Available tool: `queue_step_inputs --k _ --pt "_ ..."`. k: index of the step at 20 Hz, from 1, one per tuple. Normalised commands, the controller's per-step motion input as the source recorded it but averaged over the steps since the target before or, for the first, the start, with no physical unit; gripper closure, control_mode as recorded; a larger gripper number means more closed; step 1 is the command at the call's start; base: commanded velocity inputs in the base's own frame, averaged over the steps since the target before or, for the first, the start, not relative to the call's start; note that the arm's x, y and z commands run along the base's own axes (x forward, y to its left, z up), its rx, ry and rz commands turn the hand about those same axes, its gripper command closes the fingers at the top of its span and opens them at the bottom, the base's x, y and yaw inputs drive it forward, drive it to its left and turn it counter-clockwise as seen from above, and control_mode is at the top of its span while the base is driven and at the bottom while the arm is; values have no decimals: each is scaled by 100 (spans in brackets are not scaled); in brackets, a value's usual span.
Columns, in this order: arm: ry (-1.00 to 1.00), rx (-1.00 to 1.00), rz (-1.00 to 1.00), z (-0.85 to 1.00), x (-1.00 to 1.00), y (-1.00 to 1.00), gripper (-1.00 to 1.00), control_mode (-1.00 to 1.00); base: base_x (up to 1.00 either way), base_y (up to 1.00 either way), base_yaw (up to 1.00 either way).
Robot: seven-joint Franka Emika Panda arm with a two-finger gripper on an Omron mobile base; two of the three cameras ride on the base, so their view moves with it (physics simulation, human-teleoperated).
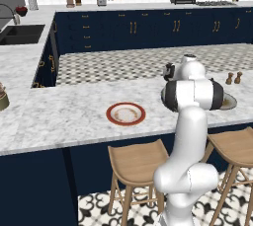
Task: Pick the chicken drumstick and squash from their plates and place them in the bowl. Then put the bowl in the fridge.
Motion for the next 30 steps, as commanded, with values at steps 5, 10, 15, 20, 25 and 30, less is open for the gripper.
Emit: queue_step_inputs --k 5,10,15,20,25,30 --pt "0 0 0 11 0 0 -100 -100 0 0 0" --pt "0 -1 0 46 -24 0 -100 -100 0 0 0" --pt "0 5 -11 44 -95 -11 -100 -100 0 0 0" --pt "-2 21 -27 5 -86 -32 -100 -100 0 0 0" --pt "-15 18 -18 -27 6 -16 -100 -100 0 0 0" --pt "-12 0 -1 -18 23 -5 -100 -100 0 0 0"
